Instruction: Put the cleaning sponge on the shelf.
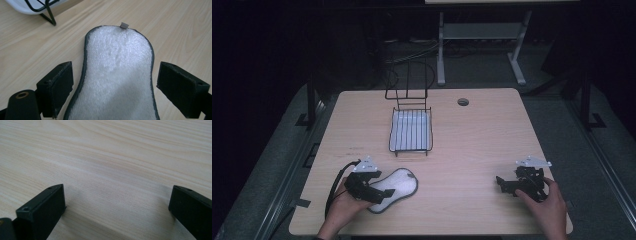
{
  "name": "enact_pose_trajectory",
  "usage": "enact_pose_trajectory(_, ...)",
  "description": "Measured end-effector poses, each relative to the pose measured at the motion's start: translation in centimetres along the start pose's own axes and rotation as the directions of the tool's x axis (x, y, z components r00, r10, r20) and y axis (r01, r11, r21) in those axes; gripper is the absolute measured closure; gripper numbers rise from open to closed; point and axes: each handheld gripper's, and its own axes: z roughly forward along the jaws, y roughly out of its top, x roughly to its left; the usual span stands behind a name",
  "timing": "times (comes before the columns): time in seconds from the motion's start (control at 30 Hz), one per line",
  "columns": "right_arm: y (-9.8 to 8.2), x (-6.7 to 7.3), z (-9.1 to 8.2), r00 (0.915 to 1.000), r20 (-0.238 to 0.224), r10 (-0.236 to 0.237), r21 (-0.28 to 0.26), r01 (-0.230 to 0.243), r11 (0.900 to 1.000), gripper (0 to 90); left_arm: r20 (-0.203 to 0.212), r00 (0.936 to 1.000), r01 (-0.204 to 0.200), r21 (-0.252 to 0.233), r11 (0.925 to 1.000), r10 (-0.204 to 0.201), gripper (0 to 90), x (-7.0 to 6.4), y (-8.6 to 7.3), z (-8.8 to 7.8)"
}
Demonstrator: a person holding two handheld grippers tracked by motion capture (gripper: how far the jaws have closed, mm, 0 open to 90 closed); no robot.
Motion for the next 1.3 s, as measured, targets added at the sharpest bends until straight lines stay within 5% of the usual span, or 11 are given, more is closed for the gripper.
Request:
enact_pose_trajectory(0.77,0.0,0.0,0.0,1.0000,0.000,0.000,0.000,0.000,1.000,0.2,-0.023,0.9986,-0.046,0.076,0.9961,0.048,12.8,0.2,-0.2,2.0)
enact_pose_trajectory(1.13,0.0,0.0,0.0,1.0000,0.000,0.000,0.000,0.000,1.000,0.2,0.014,0.9995,-0.029,0.091,0.9954,0.028,13.8,0.5,-0.2,2.3)
enact_pose_trajectory(1.3,0.0,0.0,0.0,1.0000,0.000,0.000,0.000,0.000,1.000,0.2,0.039,0.9987,-0.037,0.094,0.9949,0.033,21.0,0.5,-0.1,2.1)
